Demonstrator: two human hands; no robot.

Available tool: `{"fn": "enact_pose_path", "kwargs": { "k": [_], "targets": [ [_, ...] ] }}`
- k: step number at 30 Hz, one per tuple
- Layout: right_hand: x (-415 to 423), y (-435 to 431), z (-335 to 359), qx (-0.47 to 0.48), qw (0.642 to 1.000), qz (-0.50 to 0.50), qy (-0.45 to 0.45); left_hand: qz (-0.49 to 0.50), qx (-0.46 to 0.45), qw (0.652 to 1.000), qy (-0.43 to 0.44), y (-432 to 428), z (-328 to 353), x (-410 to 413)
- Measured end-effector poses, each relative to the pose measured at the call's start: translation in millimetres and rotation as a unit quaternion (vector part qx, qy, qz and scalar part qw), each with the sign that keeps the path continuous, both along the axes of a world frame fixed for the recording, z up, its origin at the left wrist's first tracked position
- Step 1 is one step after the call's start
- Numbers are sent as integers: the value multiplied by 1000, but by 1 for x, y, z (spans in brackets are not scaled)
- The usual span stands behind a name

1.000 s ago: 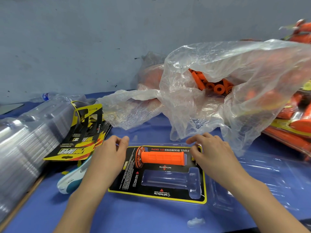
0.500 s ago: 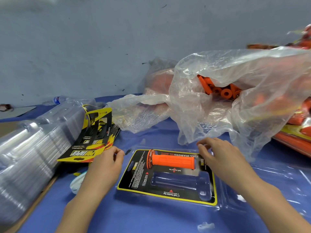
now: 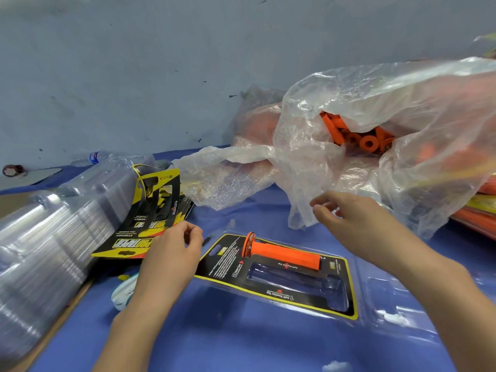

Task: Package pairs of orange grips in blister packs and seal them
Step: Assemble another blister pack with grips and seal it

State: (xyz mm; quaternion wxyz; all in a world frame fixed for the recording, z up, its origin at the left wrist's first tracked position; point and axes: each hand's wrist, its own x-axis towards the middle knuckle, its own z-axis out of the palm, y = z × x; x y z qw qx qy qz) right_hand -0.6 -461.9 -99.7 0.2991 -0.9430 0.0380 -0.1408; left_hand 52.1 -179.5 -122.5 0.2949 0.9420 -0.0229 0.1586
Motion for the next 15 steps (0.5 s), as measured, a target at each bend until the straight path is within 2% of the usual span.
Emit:
{"fn": "enact_pose_path", "kwargs": {
  "k": [11,15],
  "targets": [
    [-10,-10,4,5,1000,-9,2,-12,6,1000,-23,0,0,-1],
    [-8,-9,9,15,1000,-9,-17,-14,-28,998,-51,-4,6,0]
  ]
}}
